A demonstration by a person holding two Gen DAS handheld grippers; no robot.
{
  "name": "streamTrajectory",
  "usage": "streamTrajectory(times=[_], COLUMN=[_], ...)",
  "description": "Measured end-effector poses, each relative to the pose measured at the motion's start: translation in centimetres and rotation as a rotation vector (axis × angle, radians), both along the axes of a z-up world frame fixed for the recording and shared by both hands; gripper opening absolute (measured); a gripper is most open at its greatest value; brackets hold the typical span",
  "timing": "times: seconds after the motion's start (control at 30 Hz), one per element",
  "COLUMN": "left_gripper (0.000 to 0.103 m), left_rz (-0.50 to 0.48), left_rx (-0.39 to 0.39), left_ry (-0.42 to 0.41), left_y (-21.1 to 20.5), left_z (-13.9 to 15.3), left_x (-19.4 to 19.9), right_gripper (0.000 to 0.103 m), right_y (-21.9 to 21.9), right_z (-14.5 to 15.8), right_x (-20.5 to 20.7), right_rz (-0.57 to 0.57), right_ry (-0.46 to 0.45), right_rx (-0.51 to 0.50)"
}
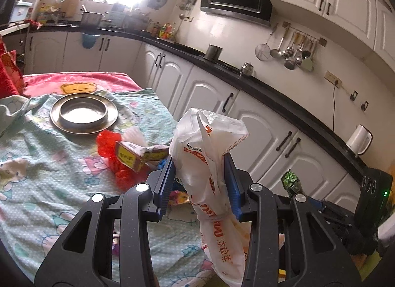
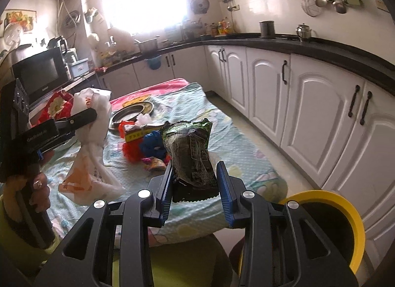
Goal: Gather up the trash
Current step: 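Carry the black bag and white bag in both tools over the bin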
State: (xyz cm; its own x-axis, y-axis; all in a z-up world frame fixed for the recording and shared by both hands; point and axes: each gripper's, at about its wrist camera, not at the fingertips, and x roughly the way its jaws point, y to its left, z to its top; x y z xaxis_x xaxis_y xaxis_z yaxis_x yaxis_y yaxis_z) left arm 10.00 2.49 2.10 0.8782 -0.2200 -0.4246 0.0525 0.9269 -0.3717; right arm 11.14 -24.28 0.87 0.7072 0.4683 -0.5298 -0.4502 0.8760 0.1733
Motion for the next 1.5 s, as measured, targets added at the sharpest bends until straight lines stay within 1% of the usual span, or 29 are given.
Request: streamTrajectory(times=[0.57, 0.87, 1.23, 1.5], left_gripper=[0.031, 0.032, 0.032, 0.032], left_rz=[-0.137, -0.198, -0.273, -0.327], left_rx=[0.094, 0.140, 0.182, 0.206], left_ry=[0.014, 0.027, 0.047, 0.068], left_y=[-7.2, -10.7, -14.9, -18.1], left_z=[-0.7, -1.7, -2.6, -3.5], left_x=[1.1, 1.7, 2.7, 3.8], right_gripper=[0.032, 0.032, 0.032, 0.032], right_y=[-6.0, -9.3, -13.6, -15.5], right_z=[-1.3, -2.5, -4.2, -5.4], right_x=[-1.2, -1.6, -2.5, -3.1], right_rz=[-0.133, -0.199, -0.297, -0.345], right_ry=[0.007, 0.032, 0.058, 0.078], right_rx=[0.017, 0.037, 0.036, 0.039])
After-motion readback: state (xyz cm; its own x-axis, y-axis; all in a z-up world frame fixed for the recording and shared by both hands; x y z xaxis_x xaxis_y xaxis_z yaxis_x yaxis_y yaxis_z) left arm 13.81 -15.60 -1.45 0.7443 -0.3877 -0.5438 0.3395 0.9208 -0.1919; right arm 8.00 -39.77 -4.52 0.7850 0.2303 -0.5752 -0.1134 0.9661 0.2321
